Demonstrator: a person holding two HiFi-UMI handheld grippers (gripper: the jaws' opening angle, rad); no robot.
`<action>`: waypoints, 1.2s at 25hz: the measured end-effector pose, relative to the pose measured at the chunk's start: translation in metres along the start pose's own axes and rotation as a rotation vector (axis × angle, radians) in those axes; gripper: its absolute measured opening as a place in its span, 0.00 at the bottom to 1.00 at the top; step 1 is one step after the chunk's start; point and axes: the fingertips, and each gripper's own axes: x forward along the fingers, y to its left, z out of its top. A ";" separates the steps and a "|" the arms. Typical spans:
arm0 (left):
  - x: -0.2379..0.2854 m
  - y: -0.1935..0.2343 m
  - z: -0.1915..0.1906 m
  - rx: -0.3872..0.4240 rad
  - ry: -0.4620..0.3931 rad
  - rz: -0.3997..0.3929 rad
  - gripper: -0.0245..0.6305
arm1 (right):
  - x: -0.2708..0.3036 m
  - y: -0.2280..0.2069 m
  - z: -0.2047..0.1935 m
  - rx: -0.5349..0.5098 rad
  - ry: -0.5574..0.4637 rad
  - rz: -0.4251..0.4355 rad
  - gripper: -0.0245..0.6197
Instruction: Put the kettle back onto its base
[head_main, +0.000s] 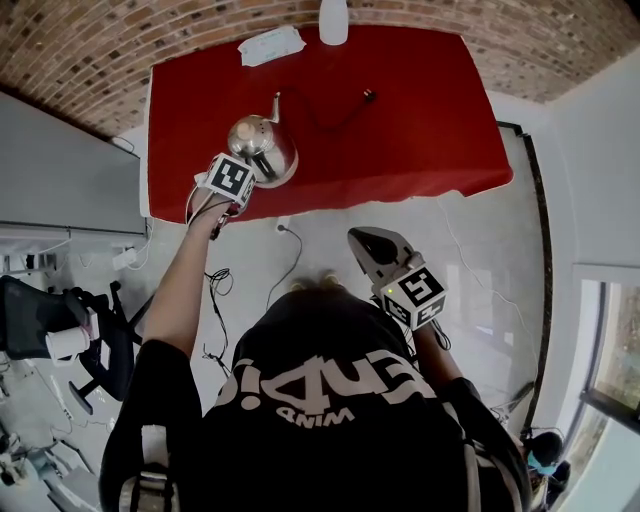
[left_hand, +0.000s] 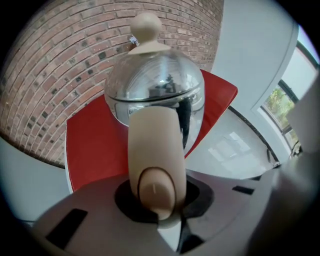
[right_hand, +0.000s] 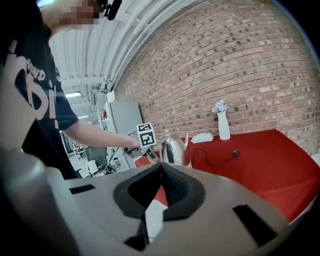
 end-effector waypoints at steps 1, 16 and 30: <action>0.000 0.001 0.001 0.009 0.005 0.008 0.12 | -0.001 0.000 0.000 0.001 0.001 -0.001 0.07; 0.003 0.002 -0.001 0.045 0.071 0.012 0.16 | -0.005 -0.001 -0.006 0.016 -0.008 -0.008 0.07; -0.011 -0.003 0.007 0.051 -0.027 -0.043 0.46 | -0.006 0.003 -0.006 0.014 -0.002 0.001 0.07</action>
